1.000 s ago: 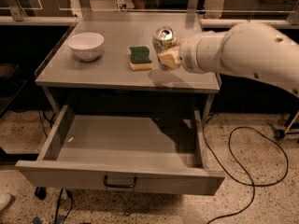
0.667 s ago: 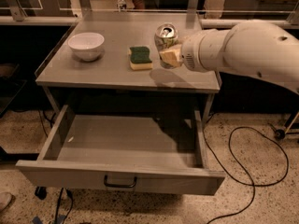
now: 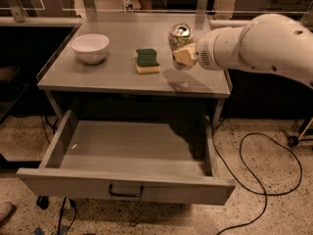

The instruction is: Pick 7up can from top drawer and place on counter

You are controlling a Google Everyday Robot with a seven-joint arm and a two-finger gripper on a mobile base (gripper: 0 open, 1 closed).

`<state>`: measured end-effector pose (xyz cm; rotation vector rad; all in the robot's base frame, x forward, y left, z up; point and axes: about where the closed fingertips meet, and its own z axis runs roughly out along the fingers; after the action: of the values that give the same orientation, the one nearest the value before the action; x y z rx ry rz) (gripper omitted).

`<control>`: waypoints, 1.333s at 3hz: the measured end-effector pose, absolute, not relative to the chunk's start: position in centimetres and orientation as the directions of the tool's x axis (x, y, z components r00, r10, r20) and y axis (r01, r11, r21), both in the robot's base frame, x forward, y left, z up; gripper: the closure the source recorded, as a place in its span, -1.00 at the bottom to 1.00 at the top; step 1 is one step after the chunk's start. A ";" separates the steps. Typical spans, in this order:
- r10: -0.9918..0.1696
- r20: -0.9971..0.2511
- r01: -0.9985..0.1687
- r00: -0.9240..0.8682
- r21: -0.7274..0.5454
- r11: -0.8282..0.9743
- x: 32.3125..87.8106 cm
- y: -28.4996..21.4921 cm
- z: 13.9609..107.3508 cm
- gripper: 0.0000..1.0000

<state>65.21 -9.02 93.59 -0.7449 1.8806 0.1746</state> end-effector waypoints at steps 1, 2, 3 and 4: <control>-0.393 -0.870 -0.554 -0.297 -0.178 0.813 67.0 -10.8 93.1 1.00; -0.370 -0.863 -0.554 -0.345 -0.132 0.822 67.9 -11.7 91.8 1.00; -0.366 -0.843 -0.566 -0.393 -0.092 0.819 68.2 -12.1 89.9 1.00; -0.369 -0.832 -0.584 -0.415 -0.068 0.809 68.2 -11.9 88.5 1.00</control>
Offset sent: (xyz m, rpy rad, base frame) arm 0.0391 -0.0422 -0.0381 0.0668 0.1613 -0.0542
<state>68.21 -11.91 88.54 -0.7044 2.0508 0.2884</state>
